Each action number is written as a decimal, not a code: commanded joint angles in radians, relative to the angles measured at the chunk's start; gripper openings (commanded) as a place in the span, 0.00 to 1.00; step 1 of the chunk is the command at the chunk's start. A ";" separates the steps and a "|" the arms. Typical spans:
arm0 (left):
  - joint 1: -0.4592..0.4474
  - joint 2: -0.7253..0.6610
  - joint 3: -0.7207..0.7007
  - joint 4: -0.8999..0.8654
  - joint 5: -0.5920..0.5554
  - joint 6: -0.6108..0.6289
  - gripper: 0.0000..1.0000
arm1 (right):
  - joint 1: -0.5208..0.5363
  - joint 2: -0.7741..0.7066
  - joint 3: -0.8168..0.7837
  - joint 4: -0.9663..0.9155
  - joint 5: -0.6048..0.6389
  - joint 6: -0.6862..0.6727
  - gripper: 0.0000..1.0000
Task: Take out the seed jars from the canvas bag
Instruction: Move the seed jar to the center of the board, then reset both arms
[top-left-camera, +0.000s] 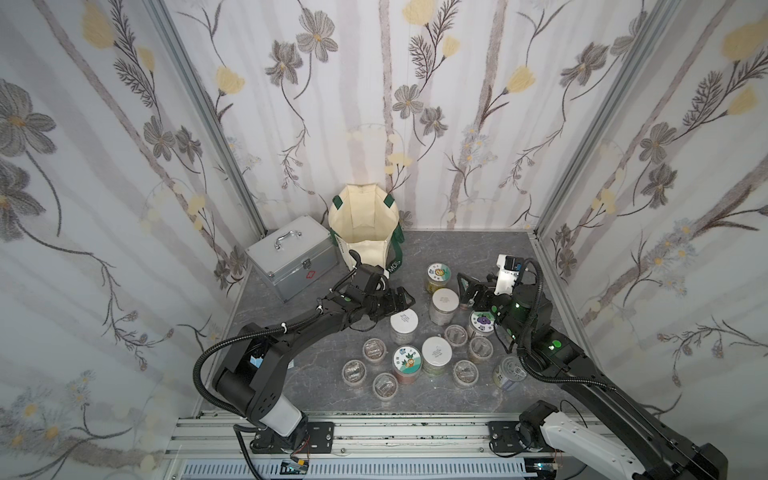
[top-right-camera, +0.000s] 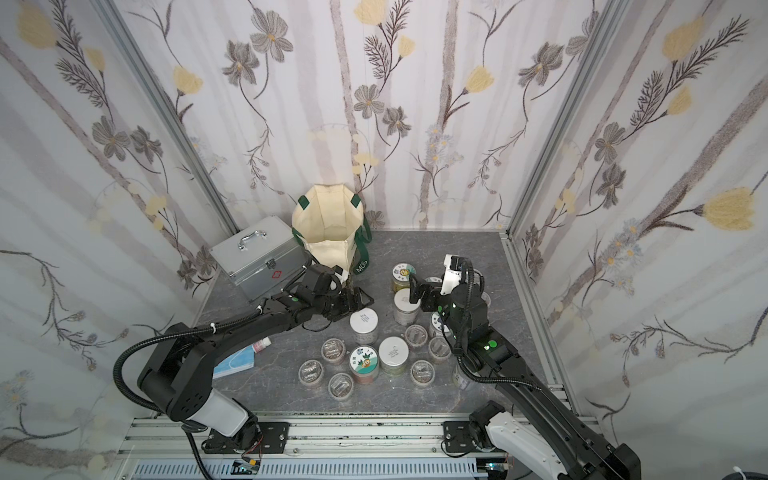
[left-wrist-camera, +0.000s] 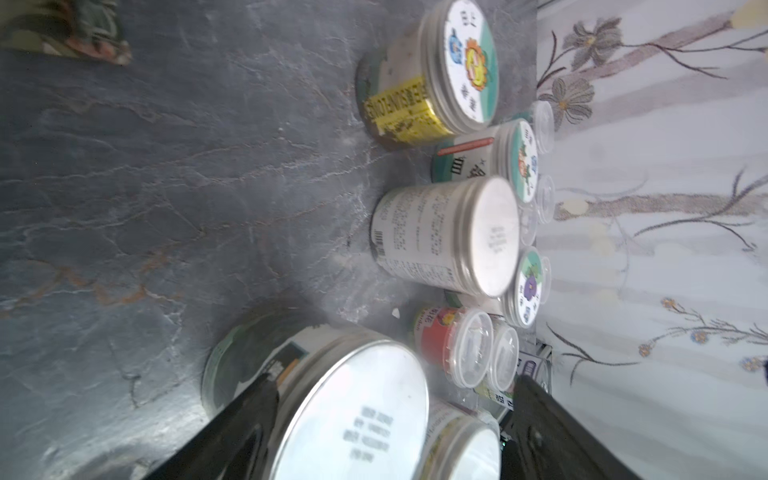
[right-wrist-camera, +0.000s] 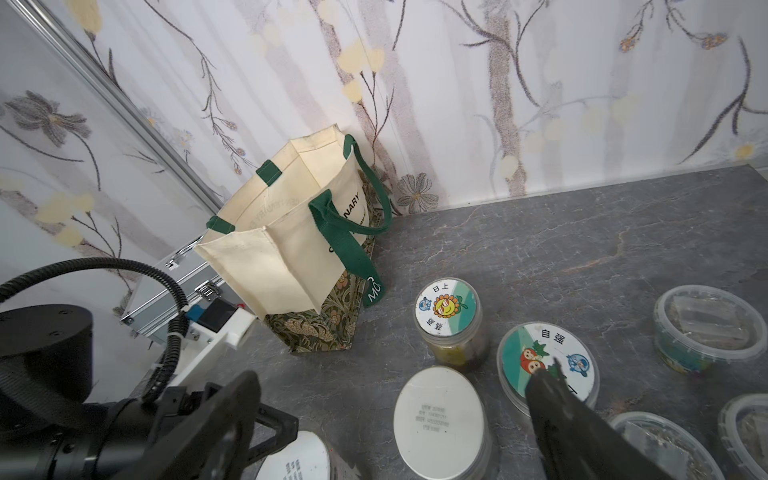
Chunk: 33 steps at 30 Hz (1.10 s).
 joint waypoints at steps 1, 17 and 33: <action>0.007 -0.048 0.030 -0.089 -0.133 0.054 0.96 | -0.042 -0.034 -0.013 -0.013 -0.007 -0.014 1.00; 0.087 -0.637 -0.221 -0.172 -0.900 0.342 1.00 | -0.520 -0.399 -0.452 0.339 0.079 -0.071 1.00; 0.371 -0.435 -0.618 0.537 -0.930 0.673 1.00 | -0.614 0.002 -0.749 1.102 0.153 -0.208 1.00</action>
